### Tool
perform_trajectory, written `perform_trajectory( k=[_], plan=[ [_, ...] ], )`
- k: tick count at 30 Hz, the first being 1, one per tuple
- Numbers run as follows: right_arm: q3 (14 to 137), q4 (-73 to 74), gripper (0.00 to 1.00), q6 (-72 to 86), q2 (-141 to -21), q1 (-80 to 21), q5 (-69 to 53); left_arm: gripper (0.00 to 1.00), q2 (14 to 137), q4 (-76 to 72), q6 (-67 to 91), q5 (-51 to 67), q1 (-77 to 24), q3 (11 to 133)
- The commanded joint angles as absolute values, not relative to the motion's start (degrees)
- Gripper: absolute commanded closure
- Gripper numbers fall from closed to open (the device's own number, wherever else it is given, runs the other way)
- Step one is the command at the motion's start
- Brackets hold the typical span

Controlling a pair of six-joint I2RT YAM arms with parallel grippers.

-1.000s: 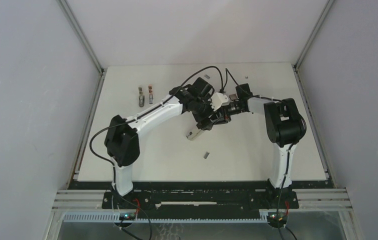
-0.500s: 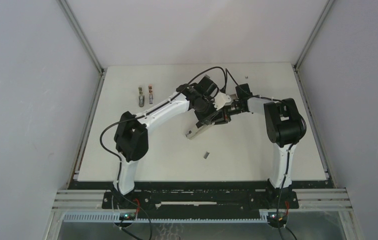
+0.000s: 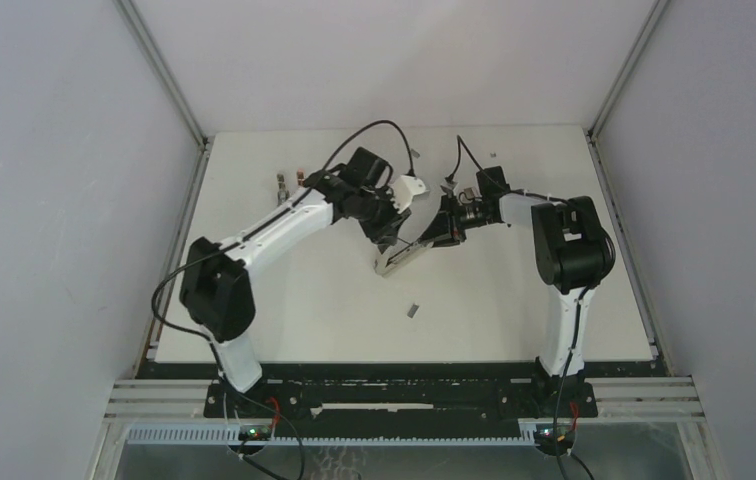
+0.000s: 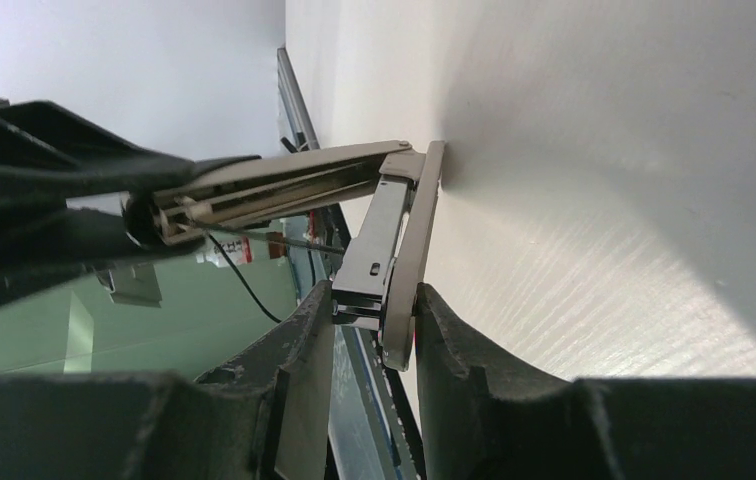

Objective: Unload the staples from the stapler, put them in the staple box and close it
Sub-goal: Open the stapler at the center of the board.

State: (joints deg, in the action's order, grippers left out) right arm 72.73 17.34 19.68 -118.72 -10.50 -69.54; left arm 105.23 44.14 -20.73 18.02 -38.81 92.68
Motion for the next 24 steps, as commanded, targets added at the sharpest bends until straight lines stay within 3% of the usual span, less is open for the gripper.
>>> perform_trajectory(
  k=[1,14,20,24],
  plan=[
    [72.9,16.4,0.74,17.9,-116.7,-8.4,-68.9,0.99,94.9,44.8,-24.2,19.8,-32.1,83.5],
    [72.8,15.7,0.75,17.4,-117.3,-7.0,-69.8,0.96,80.5,40.2,-28.5,21.8,-25.6,59.1],
    [72.9,15.7,0.75,17.2,-116.9,-6.3,-70.0,0.85,80.0,36.5,-28.4,17.7,-25.5,52.1],
    [72.9,15.3,0.75,17.3,-116.9,-6.4,-70.8,0.72,81.1,34.4,-27.1,16.0,-25.6,50.6]
  ],
)
